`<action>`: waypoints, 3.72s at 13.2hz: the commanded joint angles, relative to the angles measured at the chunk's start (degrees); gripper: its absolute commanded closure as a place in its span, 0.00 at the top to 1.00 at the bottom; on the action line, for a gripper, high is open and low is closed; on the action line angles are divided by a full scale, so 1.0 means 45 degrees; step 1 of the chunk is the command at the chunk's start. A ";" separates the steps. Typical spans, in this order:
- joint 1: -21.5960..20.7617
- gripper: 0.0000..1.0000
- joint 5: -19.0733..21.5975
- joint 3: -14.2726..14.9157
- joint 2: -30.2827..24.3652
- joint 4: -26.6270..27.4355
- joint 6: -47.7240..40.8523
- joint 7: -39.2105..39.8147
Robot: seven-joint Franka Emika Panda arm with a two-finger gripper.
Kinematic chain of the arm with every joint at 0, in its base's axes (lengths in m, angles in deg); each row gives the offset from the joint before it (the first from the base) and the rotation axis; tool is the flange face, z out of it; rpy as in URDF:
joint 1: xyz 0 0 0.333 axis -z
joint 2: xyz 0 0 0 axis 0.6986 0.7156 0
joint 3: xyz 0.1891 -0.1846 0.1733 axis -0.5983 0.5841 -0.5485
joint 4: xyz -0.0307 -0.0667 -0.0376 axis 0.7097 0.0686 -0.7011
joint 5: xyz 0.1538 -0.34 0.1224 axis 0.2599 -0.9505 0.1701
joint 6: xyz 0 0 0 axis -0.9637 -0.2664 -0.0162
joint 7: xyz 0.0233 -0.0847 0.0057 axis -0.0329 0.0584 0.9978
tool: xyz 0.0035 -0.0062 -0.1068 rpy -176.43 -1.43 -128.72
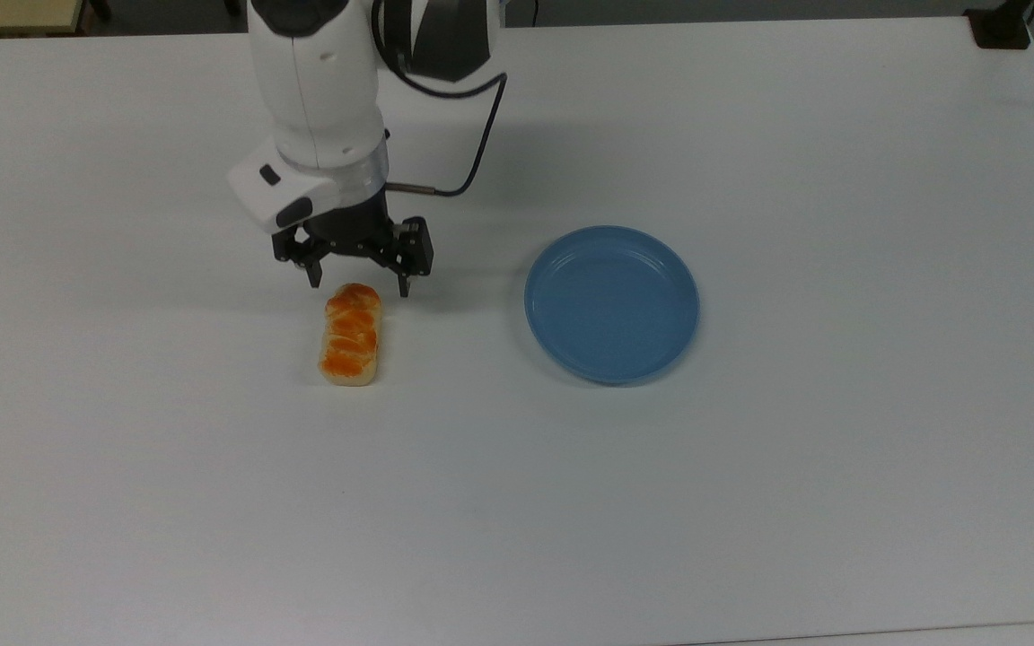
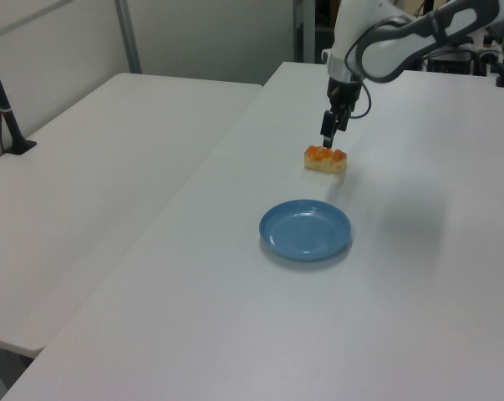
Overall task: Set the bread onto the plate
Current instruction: 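Move the open gripper down over the orange-topped bread roll, then close the gripper on the bread roll and lift it, then carry the bread roll over the blue plate and lower it, then open the gripper to release the bread onto the plate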
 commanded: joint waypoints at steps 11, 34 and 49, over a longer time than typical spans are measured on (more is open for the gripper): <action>-0.0204 0.41 -0.2124 0.0163 0.1274 -0.0101 0.1225 -0.3057; -0.3817 0.40 -0.2241 -0.1692 0.1466 -0.1370 -0.1101 -1.0013; -0.3098 1.00 -0.2222 -0.1966 -0.0052 -0.1622 -0.2986 -0.9799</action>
